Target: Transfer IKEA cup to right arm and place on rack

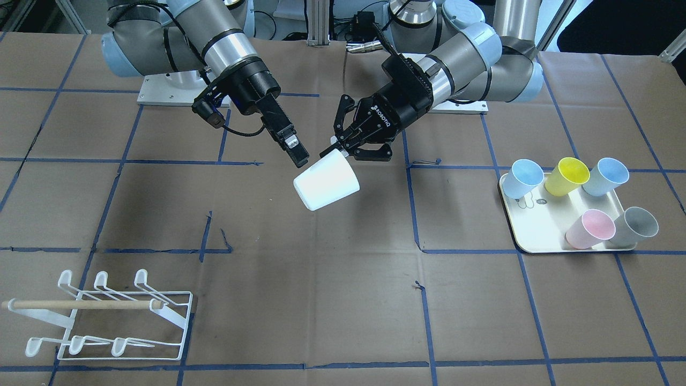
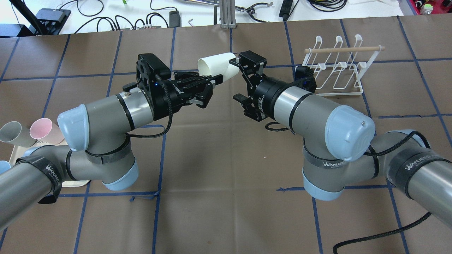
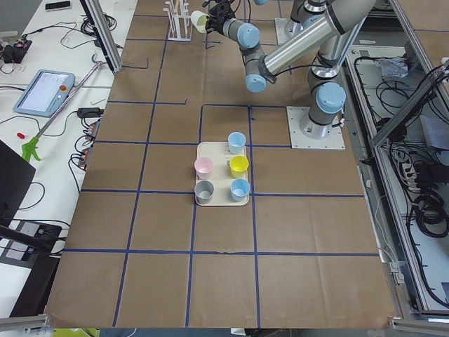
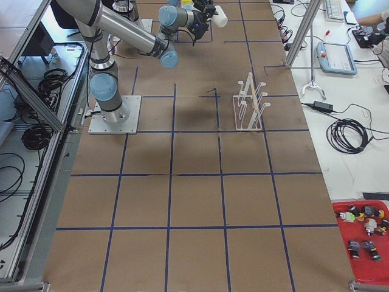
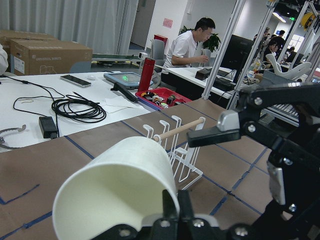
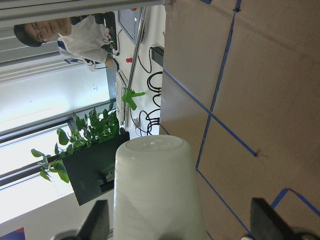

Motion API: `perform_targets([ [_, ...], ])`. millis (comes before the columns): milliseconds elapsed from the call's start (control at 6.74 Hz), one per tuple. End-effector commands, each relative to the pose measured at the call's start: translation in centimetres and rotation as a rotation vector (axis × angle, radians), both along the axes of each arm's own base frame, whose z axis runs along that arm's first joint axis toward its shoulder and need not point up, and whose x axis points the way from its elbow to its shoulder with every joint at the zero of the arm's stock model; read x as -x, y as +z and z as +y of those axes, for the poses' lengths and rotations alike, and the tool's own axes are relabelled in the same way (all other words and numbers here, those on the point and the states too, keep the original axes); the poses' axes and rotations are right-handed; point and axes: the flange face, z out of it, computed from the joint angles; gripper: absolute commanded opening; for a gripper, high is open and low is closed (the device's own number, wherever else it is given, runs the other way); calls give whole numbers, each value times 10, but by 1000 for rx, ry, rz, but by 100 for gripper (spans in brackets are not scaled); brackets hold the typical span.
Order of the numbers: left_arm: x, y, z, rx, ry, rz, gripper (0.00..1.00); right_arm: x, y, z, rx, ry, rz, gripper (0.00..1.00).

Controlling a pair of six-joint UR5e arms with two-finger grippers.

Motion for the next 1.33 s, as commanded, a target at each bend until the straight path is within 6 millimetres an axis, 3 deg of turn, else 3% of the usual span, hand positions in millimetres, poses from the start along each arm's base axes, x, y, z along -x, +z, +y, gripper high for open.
perform_targets([
  [0,1,1,7,0,-3,4,0,-4,-7,-16,-9,5,3,100],
  [593,1,-3,14,-9,-1,3,0,-15,-6,-41,1,17,1,100],
  [1186,1,-3,13,-9,0,2,0,-24,-13,-34,-12,38,9,99],
])
